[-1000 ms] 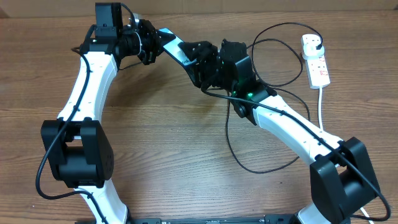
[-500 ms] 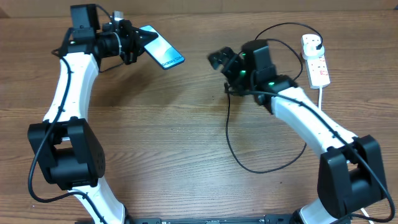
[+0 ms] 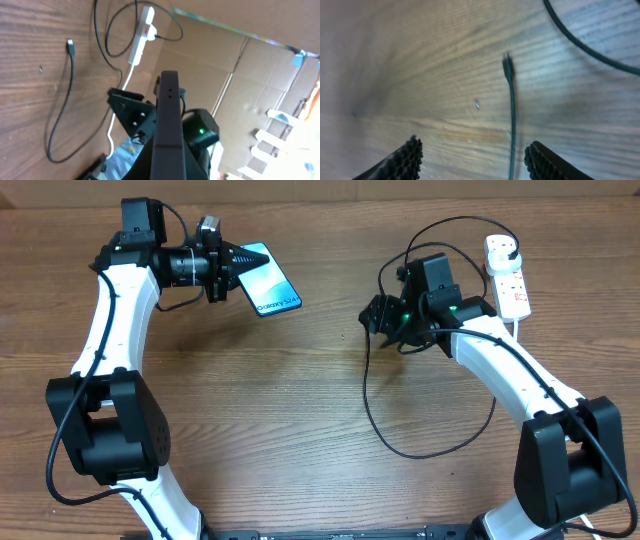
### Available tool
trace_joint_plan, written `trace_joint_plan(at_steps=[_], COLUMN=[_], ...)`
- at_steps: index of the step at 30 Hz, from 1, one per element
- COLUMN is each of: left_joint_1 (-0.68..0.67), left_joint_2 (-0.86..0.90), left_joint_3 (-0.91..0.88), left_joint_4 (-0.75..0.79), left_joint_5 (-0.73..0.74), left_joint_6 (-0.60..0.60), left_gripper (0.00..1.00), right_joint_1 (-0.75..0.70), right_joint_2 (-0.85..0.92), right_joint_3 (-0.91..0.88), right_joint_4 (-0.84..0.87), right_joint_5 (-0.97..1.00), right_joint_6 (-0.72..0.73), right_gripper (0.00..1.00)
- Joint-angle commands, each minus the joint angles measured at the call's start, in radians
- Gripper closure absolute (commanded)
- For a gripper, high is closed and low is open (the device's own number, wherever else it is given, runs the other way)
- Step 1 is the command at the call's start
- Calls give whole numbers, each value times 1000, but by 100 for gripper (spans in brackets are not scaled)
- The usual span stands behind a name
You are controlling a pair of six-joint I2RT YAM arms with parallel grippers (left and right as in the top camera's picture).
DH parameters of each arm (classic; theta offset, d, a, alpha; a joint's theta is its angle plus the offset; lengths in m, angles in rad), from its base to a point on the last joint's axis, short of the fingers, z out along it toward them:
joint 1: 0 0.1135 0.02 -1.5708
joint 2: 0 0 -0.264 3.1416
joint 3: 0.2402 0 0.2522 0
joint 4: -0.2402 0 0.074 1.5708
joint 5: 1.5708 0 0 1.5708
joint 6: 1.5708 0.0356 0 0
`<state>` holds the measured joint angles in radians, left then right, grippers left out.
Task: Plug charger to phone and switch on socket
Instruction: 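Lower the right gripper onto the black cable's USB-C plug and grasp it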
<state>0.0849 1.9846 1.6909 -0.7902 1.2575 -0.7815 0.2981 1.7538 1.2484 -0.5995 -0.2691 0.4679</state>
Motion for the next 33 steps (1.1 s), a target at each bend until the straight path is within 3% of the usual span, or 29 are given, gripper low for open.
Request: trace_joint_plan(at_steps=[1,10,16,33], left_joint_1=[-3,2,2,2], left_joint_2=[1,1,1,1], left_joint_3=[12,12,12,12], left_joint_4=[-2,5,5,5], left_joint_5=[132,122,121,96], left_joint_6=[13,-11,-11,-8], left_gripper=[96,96,96,96], right_joint_1=[4,4,3,4], right_joint_2=[-23,128,237,400], right_joint_3=[95,369,372,369], right_joint_4=[-45,-244,-233,-177], right_joint_5=[35,93,61,2], right_joint_6=[-69,-171,-258,-267], right_gripper=[36,47,53,62])
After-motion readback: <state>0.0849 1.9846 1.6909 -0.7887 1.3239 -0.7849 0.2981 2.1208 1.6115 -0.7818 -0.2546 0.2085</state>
